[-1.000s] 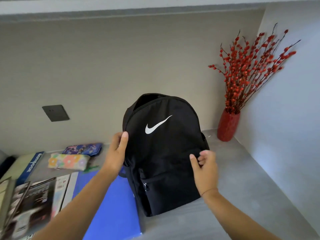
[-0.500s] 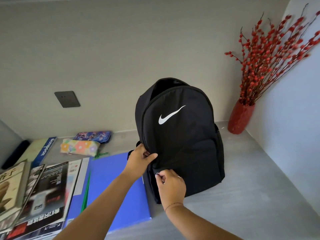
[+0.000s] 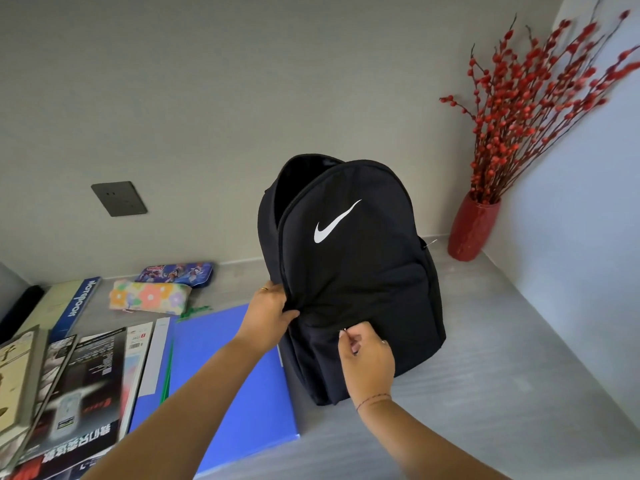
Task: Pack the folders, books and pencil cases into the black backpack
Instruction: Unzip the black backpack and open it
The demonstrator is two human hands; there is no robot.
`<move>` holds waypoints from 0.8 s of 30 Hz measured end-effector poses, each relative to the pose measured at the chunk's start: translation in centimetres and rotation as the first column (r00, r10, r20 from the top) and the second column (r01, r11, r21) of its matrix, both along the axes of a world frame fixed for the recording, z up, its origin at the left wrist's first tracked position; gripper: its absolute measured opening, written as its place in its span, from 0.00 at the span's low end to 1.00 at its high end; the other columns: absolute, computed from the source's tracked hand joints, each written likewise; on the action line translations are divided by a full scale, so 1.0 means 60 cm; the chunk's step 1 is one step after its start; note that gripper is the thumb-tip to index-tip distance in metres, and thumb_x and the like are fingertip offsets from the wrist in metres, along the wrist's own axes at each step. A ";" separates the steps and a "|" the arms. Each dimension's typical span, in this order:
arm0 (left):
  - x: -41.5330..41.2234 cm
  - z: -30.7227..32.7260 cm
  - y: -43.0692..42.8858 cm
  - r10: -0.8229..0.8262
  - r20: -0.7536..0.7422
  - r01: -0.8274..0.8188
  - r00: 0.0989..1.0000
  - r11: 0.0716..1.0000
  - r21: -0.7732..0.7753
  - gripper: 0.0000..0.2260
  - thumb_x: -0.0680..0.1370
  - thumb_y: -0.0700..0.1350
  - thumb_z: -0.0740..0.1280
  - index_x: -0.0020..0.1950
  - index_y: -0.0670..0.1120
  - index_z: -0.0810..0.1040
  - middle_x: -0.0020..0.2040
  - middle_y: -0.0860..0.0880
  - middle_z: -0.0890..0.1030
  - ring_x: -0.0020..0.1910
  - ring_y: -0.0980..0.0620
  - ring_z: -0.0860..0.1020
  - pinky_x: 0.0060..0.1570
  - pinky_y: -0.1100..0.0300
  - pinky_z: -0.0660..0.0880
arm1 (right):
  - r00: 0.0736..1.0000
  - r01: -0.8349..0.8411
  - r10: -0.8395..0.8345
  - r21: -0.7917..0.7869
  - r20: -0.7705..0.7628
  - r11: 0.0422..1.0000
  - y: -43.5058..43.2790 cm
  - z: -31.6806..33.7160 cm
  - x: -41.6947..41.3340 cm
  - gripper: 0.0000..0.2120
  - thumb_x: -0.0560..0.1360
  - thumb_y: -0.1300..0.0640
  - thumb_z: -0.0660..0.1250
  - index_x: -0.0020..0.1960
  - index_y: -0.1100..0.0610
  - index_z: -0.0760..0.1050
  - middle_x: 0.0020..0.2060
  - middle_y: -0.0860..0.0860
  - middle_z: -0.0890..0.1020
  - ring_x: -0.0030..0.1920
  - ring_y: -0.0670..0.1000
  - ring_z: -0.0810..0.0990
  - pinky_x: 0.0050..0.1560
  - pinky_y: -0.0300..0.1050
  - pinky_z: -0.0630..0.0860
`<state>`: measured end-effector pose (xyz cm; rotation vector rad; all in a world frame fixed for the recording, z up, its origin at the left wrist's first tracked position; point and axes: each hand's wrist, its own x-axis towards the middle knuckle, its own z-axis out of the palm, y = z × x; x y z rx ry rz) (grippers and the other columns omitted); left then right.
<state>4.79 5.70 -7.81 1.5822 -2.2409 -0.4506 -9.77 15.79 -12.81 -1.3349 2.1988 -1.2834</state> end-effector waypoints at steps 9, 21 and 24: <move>0.009 0.035 -0.034 0.019 -0.030 -0.020 0.999 0.999 -0.038 0.09 0.72 0.39 0.72 0.47 0.36 0.77 0.41 0.46 0.70 0.44 0.44 0.72 0.44 0.59 0.67 | 0.982 0.186 -0.190 -0.129 -0.020 0.974 -0.030 0.045 -0.132 0.08 0.72 0.57 0.69 0.36 0.56 0.76 0.24 0.47 0.75 0.28 0.52 0.75 0.38 0.49 0.76; 0.001 0.037 -0.051 0.056 -0.068 -0.057 0.996 0.998 -0.014 0.09 0.72 0.42 0.73 0.45 0.38 0.76 0.42 0.45 0.72 0.42 0.45 0.73 0.43 0.57 0.71 | 0.946 0.321 -0.308 0.174 -0.099 0.931 -0.063 0.037 -0.277 0.08 0.74 0.49 0.66 0.40 0.52 0.78 0.37 0.50 0.83 0.42 0.56 0.81 0.54 0.51 0.73; -0.005 0.036 -0.032 0.021 -0.085 -0.019 0.996 1.000 0.018 0.10 0.72 0.41 0.73 0.49 0.38 0.77 0.41 0.50 0.70 0.39 0.52 0.72 0.45 0.60 0.75 | 0.950 0.260 -0.305 0.367 0.068 0.893 -0.075 0.036 -0.283 0.08 0.74 0.50 0.66 0.43 0.54 0.79 0.42 0.53 0.83 0.46 0.58 0.81 0.53 0.50 0.75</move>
